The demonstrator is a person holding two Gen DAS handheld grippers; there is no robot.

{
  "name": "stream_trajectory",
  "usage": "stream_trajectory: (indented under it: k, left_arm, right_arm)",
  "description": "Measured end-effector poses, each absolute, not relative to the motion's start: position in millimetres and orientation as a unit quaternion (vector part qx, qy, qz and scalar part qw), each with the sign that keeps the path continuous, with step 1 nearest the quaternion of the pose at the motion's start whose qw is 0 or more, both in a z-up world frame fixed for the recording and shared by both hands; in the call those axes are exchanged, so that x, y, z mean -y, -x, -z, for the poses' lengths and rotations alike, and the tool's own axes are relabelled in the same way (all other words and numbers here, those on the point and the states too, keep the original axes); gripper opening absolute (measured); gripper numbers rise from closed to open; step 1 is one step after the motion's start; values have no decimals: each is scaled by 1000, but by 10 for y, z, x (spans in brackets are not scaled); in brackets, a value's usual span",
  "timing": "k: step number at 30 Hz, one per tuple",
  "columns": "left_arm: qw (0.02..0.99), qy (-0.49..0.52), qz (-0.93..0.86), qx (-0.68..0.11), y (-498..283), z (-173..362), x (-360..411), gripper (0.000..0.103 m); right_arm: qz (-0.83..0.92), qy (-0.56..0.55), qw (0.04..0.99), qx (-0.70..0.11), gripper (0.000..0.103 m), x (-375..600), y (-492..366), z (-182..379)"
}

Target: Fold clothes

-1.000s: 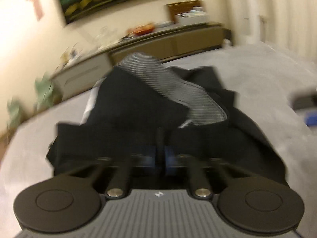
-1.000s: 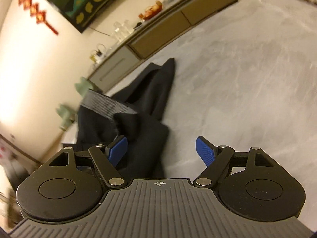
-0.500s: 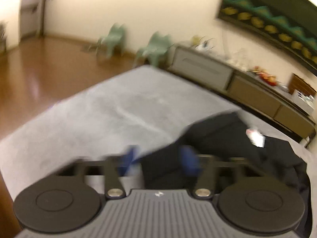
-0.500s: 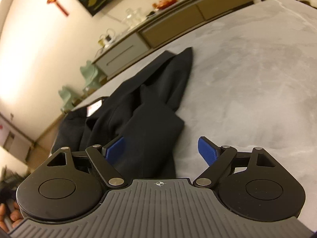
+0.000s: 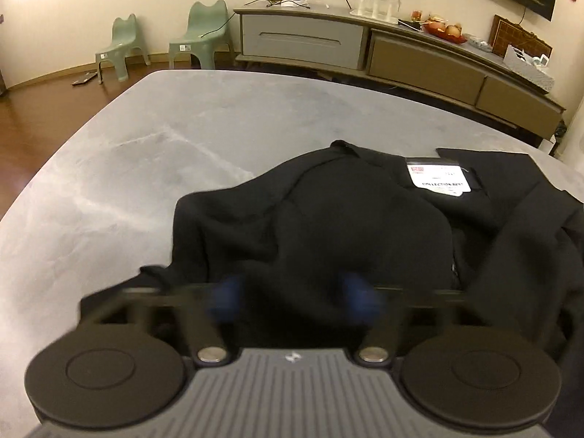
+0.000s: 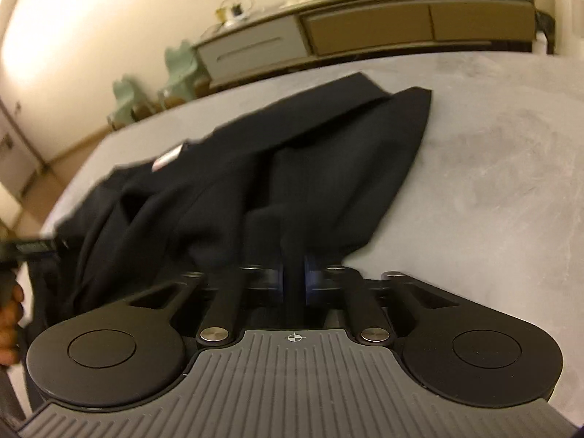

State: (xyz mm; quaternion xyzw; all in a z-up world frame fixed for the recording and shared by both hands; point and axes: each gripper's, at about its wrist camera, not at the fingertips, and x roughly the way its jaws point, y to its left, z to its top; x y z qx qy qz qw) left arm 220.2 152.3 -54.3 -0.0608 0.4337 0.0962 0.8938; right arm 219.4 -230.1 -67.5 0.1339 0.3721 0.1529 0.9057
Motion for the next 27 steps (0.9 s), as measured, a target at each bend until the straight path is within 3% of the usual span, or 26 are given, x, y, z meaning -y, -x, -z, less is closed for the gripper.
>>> stream_trajectory:
  k: [2, 5, 8, 10, 12, 15, 16, 17, 18, 19, 21, 23, 25, 27]
  left_arm:
    - [905, 100, -98, -402, -2285, 408, -1611, 2]
    - [942, 215, -95, -239, -1868, -217, -1961, 2]
    - [949, 256, -115, -144, -1299, -580, -2162, 2]
    - [940, 257, -140, -174, -1055, -474, -2216, 2]
    - [907, 270, -175, -271, -948, -148, -2280, 2]
    - [845, 335, -183, -374, -849, 348, -2413, 3]
    - [834, 347, -176, -392, -846, 428, -2439, 3]
    - [829, 352, -171, -400, -850, 472, -2452, 4]
    - [830, 350, -165, -402, -860, 475, -2445, 6]
    - [833, 347, -162, -399, -862, 461, -2422, 13]
    - [840, 342, -154, -393, -870, 431, -2355, 28]
    - [844, 333, -134, -398, -914, 412, -2288, 52]
    - [847, 323, -114, -406, -947, 381, -2210, 61]
    - [849, 307, -97, -418, -1007, 378, -2139, 63]
  right_arm:
    - [-137, -168, 922, -321, 1, 2524, -2128, 437]
    - [-77, -233, 955, -166, 0, 3099, -1700, -194]
    - [1, -246, 967, -70, 0, 3667, -1116, -601]
    - [51, -241, 964, -103, 0, 3903, -869, -487]
    - [78, -253, 947, -182, 0, 4074, -762, -162]
    - [66, -346, 885, -304, 8, 4214, -838, 344]
    - [39, -370, 875, -311, 14, 4195, -887, 389]
    - [13, -394, 863, -317, 43, 4176, -937, 434]
    - [-4, -399, 860, -318, 63, 4110, -981, 445]
    - [-10, -382, 869, -315, 88, 3989, -1018, 417]
    - [-9, -343, 882, -322, 92, 3843, -1168, 442]
    - [-3, -302, 893, -333, 92, 3732, -1345, 496]
    - [3, -260, 902, -344, 92, 3621, -1522, 551]
    - [9, -218, 909, -354, 92, 3510, -1699, 605]
